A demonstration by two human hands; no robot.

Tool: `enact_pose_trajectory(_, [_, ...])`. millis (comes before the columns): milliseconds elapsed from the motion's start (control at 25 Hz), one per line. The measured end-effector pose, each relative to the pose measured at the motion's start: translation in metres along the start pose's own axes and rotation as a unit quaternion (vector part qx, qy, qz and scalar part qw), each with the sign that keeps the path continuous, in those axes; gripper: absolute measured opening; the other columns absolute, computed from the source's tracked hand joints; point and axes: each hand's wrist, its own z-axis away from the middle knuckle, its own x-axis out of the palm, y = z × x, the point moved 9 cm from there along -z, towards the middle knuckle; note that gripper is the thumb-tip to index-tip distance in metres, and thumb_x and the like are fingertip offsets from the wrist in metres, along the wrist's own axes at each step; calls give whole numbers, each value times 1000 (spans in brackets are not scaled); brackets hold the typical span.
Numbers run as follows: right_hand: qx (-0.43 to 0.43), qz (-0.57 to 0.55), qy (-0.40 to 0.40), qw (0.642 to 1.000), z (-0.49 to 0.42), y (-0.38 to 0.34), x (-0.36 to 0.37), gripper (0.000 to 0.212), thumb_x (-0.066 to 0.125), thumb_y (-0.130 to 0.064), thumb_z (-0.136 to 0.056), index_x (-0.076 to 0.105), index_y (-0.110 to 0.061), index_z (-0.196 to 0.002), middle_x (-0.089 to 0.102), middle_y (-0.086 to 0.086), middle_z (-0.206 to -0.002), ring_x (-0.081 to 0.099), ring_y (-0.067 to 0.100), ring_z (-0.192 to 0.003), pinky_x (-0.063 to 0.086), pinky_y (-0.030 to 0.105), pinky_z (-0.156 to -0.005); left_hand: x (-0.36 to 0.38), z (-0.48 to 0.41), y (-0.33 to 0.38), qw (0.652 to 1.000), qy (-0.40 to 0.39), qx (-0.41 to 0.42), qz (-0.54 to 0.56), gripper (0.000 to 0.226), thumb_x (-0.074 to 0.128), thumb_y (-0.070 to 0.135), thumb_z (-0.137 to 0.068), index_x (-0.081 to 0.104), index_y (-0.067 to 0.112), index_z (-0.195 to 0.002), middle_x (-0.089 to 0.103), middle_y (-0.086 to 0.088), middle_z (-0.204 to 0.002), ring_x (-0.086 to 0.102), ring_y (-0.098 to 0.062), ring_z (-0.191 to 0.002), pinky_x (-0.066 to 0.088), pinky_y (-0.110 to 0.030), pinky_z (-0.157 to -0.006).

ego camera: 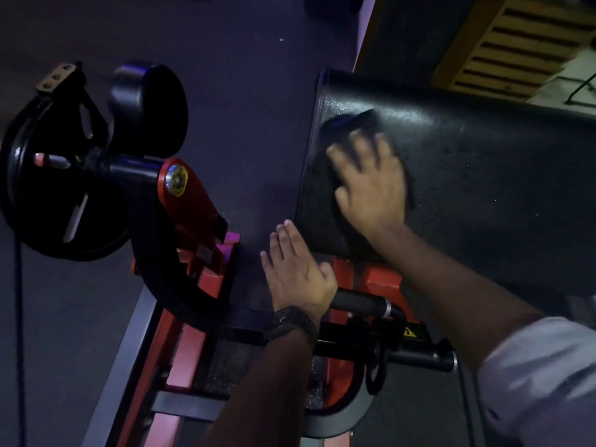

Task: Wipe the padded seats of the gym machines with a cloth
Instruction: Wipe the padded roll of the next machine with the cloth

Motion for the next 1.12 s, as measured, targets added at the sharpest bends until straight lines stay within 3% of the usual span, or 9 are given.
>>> enact_pose_trajectory(120, [-301, 80, -46, 949, 13, -18, 12, 75, 67, -37, -80, 41, -33, -150, 40, 8, -157, 38, 41, -141, 45, 52, -98, 0, 0, 1, 1000, -3, 7, -3, 98, 58, 29, -82, 5, 3, -161, 19, -15, -167, 17, -30, -154, 14, -50, -125])
enact_pose_trajectory(240, [78, -30, -9, 996, 2, 26, -7, 74, 71, -31, -78, 45, -33, -148, 40, 8, -157, 37, 41, -141, 45, 53, -100, -1, 0, 1, 1000, -1, 6, -9, 97, 59, 29, -80, 10, 2, -160, 24, -16, -165, 22, -32, -153, 17, -51, -124])
enact_pose_trajectory(280, [53, -20, -2, 998, 16, 2, 0, 75, 71, -31, -77, 46, -32, -148, 41, 8, -156, 38, 42, -140, 46, 53, -99, -3, 1, 2, 1000, 8, 9, -14, 97, 58, 29, -79, 13, 1, -160, 27, -17, -164, 25, -33, -151, 19, -52, -123])
enact_pose_trajectory(400, [-290, 63, -56, 953, 49, -35, 20, 75, 67, -38, -80, 41, -32, -150, 42, 7, -156, 40, 40, -140, 46, 50, -98, -5, 2, 3, 999, 28, 6, -25, 97, 50, 32, -72, 22, -2, -157, 35, -21, -159, 34, -36, -147, 29, -55, -119])
enact_pose_trajectory(560, [158, -54, -9, 986, 49, 4, 5, 79, 72, -32, -75, 45, -34, -149, 39, 6, -157, 37, 39, -141, 43, 52, -101, -7, 1, 5, 999, 29, 11, -21, 97, 49, 33, -68, 27, -4, -155, 40, -23, -155, 40, -38, -143, 35, -58, -115])
enact_pose_trajectory(680, [-232, 36, -51, 971, 76, -50, 22, 80, 71, -36, -74, 43, -35, -148, 43, 4, -156, 40, 37, -140, 45, 49, -97, -5, 3, 4, 999, 21, 16, -28, 97, 52, 33, -69, 27, -4, -155, 41, -24, -155, 41, -39, -142, 36, -58, -115])
enact_pose_trajectory(840, [222, -78, -26, 972, 76, 13, 8, 81, 75, -34, -73, 46, -35, -148, 39, 3, -157, 37, 36, -141, 44, 51, -101, -6, 0, 6, 999, 26, 17, -31, 96, 51, 32, -66, 32, -6, -153, 45, -24, -152, 46, -40, -138, 39, -59, -111])
enact_pose_trajectory(1000, [-165, 9, -56, 985, 91, -39, 23, 78, 75, -39, -75, 46, -37, -148, 43, 3, -156, 41, 35, -139, 47, 49, -96, 2, -2, 7, 996, -20, 25, -85, 98, 53, 39, -77, 16, -3, -158, 29, -22, -162, 32, -39, -147, 29, -62, -116])
enact_pose_trajectory(1120, [201, -67, -38, 977, 82, 16, 11, 81, 74, -33, -75, 43, -36, -150, 37, 3, -158, 35, 36, -142, 44, 52, -99, 2, -6, 12, 991, -57, 23, -118, 101, 49, 43, -86, -5, 0, -159, 8, -20, -168, 13, -38, -153, 19, -63, -120])
